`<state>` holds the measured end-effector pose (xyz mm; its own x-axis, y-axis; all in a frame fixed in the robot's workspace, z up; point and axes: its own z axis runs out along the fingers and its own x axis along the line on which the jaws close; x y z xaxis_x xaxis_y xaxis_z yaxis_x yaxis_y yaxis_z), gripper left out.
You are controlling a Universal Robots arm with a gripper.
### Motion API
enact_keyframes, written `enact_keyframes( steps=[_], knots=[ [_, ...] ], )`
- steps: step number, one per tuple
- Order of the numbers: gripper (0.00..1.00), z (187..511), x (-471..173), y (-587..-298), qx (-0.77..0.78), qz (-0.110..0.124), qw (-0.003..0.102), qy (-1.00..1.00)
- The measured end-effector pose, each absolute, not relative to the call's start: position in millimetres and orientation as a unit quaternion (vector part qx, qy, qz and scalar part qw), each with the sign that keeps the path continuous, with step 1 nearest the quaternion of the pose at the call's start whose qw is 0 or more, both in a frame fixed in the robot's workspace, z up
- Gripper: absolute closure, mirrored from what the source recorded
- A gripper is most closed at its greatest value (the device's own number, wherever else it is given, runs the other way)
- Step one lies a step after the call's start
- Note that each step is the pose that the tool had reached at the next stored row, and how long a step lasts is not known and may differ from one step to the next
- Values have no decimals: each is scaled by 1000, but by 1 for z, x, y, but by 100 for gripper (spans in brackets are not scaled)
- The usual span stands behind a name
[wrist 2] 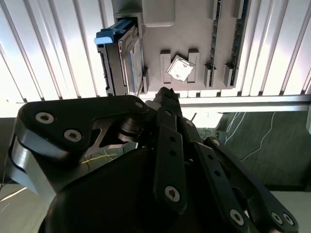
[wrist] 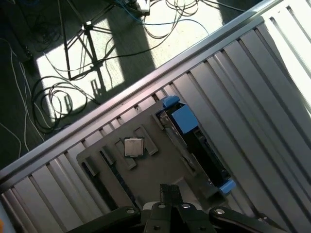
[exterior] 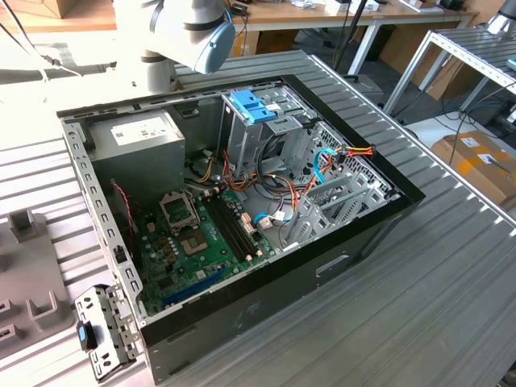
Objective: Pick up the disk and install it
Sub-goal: 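Pick up the disk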
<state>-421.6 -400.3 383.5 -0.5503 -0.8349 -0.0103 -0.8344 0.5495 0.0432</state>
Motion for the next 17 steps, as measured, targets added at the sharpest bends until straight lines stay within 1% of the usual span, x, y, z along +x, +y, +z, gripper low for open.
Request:
enact_keyframes(
  steps=[6,17],
  knots=[
    [89,384,-422,-400,518,-21,7,-855],
    [89,383,-422,-400,547,-21,7,-837]
  ],
)
